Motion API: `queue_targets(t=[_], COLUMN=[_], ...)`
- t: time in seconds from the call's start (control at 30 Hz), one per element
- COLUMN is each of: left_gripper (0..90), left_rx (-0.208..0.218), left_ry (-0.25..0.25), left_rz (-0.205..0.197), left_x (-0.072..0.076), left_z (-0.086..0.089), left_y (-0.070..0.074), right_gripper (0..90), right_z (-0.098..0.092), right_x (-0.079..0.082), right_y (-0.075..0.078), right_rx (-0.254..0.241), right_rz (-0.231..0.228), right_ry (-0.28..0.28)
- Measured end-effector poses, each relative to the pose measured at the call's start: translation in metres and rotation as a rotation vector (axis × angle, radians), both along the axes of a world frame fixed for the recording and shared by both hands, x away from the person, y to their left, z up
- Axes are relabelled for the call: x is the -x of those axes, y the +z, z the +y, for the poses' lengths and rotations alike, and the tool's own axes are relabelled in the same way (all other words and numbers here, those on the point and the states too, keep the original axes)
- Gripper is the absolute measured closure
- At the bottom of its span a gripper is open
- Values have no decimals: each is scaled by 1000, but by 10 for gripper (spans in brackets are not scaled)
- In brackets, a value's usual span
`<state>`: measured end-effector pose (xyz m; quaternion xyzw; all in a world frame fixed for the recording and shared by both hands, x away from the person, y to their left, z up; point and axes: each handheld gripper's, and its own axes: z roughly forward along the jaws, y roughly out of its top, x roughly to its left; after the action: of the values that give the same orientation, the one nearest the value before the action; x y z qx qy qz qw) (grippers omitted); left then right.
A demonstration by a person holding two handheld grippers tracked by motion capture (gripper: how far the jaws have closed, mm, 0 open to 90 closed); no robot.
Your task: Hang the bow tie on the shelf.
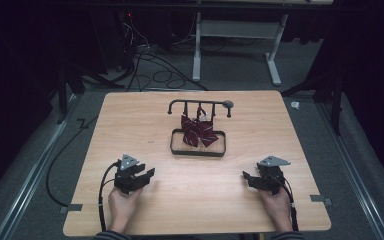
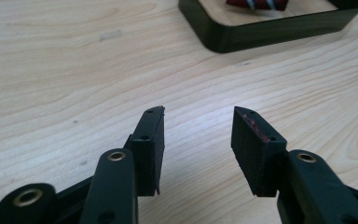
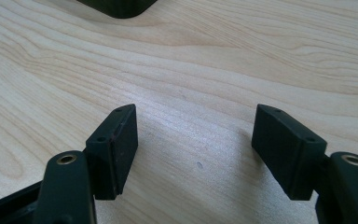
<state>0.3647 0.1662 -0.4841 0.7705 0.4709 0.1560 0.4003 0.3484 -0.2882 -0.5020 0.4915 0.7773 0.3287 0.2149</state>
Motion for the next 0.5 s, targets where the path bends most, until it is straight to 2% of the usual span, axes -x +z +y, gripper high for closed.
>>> queue_targets(t=[0.2, 0.3, 0.37, 0.43, 0.5], left_gripper=[529, 513, 499, 487, 475], left_rx=[-44, -93, -103, -119, -118], left_ry=[32, 40, 40, 48, 53], left_rz=[-13, -7, -36, -41, -39], left_x=[1, 1, 3, 4, 4], left_z=[1, 0, -1, -2, -2], left_y=[-10, -19, -23, -23, -23], right_gripper=[326, 326, 326, 326, 326], right_z=[0, 0, 0, 0, 0], right_x=[0, 0, 0, 0, 0], right_y=[0, 0, 0, 0, 0], right_rx=[0, 0, 0, 1, 1], right_rz=[0, 0, 0, 0, 0], right_ry=[0, 0, 0, -1, 0])
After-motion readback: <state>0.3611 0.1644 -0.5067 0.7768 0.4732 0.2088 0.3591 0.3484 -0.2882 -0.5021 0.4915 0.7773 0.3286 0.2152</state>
